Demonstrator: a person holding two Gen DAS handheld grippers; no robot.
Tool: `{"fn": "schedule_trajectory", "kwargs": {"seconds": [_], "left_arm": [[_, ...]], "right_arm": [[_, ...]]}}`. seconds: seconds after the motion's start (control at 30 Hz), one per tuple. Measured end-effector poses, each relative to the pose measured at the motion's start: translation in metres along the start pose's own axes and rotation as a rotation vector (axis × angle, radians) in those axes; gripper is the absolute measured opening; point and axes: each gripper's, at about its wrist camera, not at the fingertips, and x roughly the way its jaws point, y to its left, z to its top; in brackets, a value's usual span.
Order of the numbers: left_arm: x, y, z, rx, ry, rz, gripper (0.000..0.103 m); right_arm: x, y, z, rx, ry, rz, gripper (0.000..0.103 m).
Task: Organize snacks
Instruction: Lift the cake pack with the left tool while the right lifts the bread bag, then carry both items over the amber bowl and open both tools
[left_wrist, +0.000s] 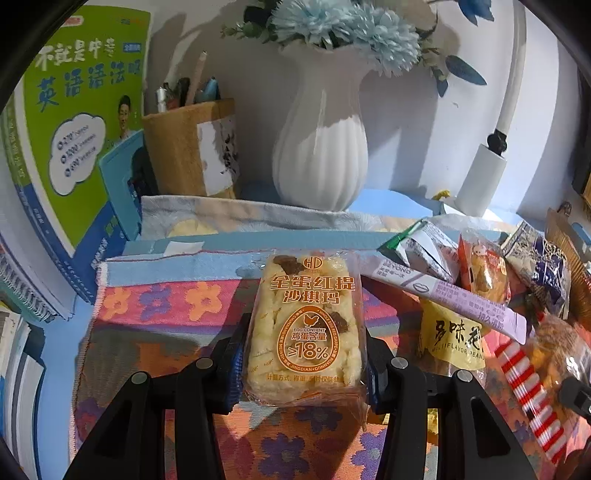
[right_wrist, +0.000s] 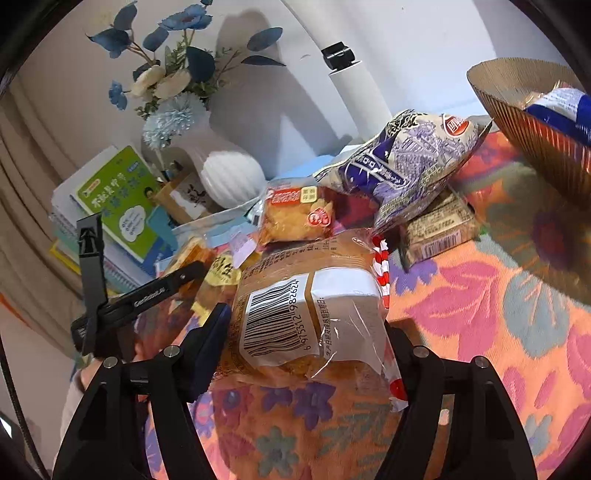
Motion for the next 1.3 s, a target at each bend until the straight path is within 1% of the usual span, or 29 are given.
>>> {"fn": "schedule_trajectory", "kwargs": {"seconds": [0.1, 0.17, 0.33, 0.43, 0.53, 0.63, 0.73, 0.83, 0.93, 1.0, 1.1, 1.17, 1.2, 1.3], "left_arm": [[-0.012, -0.002, -0.001, 0.013, -0.057, 0.059, 0.048], [-0.018, -0.008, -0.002, 0.042, -0.087, 0.100, 0.048], [-0.017, -0.017, -0.001, 0.082, -0.090, 0.194, 0.048], [-0.021, -0.019, -0.002, 0.088, -0.120, 0.206, 0.048], [-0.030, -0.017, -0.004, 0.049, -0.129, 0.158, 0.048], [-0.043, -0.019, -0.001, -0.013, -0.121, 0.128, 0.048], [-0.061, -0.035, 0.013, -0.039, -0.139, 0.100, 0.048], [-0.082, -0.067, 0.039, -0.010, -0.165, 0.075, 0.048], [-0.103, -0.106, 0.068, 0.043, -0.200, 0.023, 0.048], [-0.116, -0.137, 0.085, 0.079, -0.219, -0.026, 0.048], [-0.123, -0.180, 0.105, 0.116, -0.218, -0.093, 0.048], [-0.125, -0.211, 0.117, 0.138, -0.216, -0.142, 0.048], [-0.125, -0.231, 0.122, 0.152, -0.212, -0.179, 0.048], [-0.122, -0.274, 0.130, 0.194, -0.203, -0.246, 0.048]], "right_arm": [[-0.007, 0.003, -0.005, -0.021, -0.010, 0.025, 0.071], [-0.011, 0.005, -0.009, -0.030, -0.010, 0.029, 0.071], [-0.023, 0.003, -0.019, -0.021, -0.010, 0.071, 0.071], [-0.035, 0.000, -0.025, 0.001, -0.027, 0.120, 0.071], [-0.048, -0.006, -0.026, 0.030, -0.049, 0.170, 0.071], [-0.067, -0.012, -0.015, 0.064, -0.084, 0.252, 0.071], [-0.091, -0.016, 0.010, 0.060, -0.142, 0.256, 0.071], [-0.114, -0.025, 0.040, 0.059, -0.196, 0.263, 0.071], [-0.142, -0.041, 0.082, 0.057, -0.266, 0.230, 0.071], [-0.159, -0.054, 0.105, 0.065, -0.305, 0.207, 0.071], [-0.179, -0.076, 0.134, 0.077, -0.352, 0.151, 0.072], [-0.187, -0.091, 0.149, 0.095, -0.366, 0.116, 0.072], [-0.192, -0.102, 0.156, 0.111, -0.377, 0.101, 0.072], [-0.199, -0.125, 0.169, 0.145, -0.389, 0.063, 0.072]]}}
